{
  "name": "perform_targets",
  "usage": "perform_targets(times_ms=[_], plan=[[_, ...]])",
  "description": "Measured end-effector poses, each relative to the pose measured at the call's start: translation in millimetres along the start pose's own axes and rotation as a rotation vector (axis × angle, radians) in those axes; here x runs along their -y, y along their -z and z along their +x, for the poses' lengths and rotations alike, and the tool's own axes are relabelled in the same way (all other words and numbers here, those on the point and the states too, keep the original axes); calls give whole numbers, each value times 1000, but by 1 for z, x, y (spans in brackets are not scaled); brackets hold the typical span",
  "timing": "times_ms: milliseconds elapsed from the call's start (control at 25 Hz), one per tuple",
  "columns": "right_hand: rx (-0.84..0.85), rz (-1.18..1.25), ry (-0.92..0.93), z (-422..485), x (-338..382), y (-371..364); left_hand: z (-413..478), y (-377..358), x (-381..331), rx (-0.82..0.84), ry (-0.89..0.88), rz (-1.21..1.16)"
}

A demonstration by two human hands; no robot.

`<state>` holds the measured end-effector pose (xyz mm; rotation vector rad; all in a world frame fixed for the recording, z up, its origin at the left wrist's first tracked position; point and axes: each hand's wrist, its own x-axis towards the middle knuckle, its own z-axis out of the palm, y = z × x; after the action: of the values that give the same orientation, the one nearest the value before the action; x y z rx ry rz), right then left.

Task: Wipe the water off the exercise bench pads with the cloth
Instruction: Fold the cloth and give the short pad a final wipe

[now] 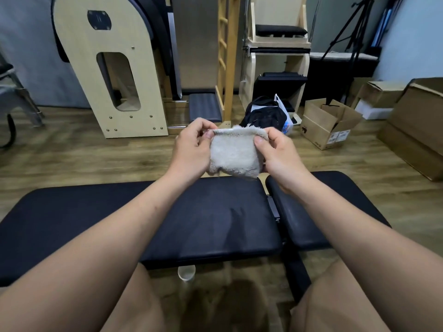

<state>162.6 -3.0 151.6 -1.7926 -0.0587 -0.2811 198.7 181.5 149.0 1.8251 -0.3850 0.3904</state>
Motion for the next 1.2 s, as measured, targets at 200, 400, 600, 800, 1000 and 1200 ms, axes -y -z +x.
perform_targets(times_ms=[200,400,600,800,1000,1200], plan=[[-4,-278,-53,0,-5,-1,1,-1,3,84,297,-69],[51,28,-495,-67,-43,-11,-131,4,26,554,1143,-537],[83,357,-685,-130,-76,-13,-218,-15,51,250,1161,-401],[266,357,-791,-155,-85,-12,-184,-10,26,215,912,-538],[80,596,-662,-148,-80,-14,-156,3,9,295,775,-538],[77,305,-503,-146,-73,-13,-161,4,12,409,634,-284]])
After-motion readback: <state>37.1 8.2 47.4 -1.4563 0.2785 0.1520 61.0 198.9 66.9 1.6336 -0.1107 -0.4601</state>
